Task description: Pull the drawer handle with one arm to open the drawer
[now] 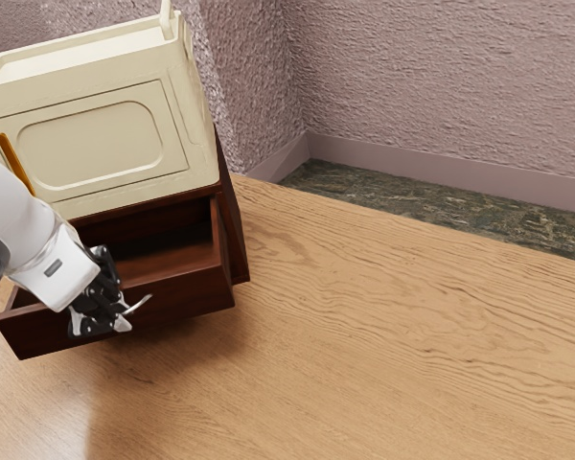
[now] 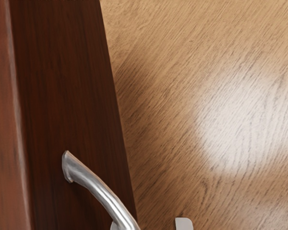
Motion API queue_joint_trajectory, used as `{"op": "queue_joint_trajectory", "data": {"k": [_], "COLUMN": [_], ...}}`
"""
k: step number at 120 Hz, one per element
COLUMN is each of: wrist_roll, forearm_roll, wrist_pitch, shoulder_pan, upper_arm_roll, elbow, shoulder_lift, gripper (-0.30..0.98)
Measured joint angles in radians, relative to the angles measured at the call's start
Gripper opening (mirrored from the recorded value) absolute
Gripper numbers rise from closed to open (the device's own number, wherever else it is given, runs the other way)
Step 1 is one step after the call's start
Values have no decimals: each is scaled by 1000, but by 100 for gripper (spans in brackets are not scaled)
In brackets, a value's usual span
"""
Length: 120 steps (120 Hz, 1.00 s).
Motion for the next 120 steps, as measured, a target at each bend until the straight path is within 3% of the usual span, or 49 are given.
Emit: {"op": "queue_joint_trajectory", "data": {"k": [24, 38, 59, 68, 93, 103, 120], "wrist_roll": [8, 14, 22, 25, 46, 51, 47], "forearm_roll": [-31, -50, -68, -80, -110, -134, -152], "wrist_pitch": [-31, -76, -272, -377, -640, -701, -758], "shoulder_pan": [1, 4, -3, -3, -7, -2, 2], "upper_arm_roll": [-2, -16, -77, -82, -76, -72, -69], "elbow": [4, 28, 286, 431, 932, 991, 1008], "shoulder_lift": [-3, -24, -18, 74, 515, 587, 602], "gripper": [9, 5, 27, 39, 58, 61, 65]}}
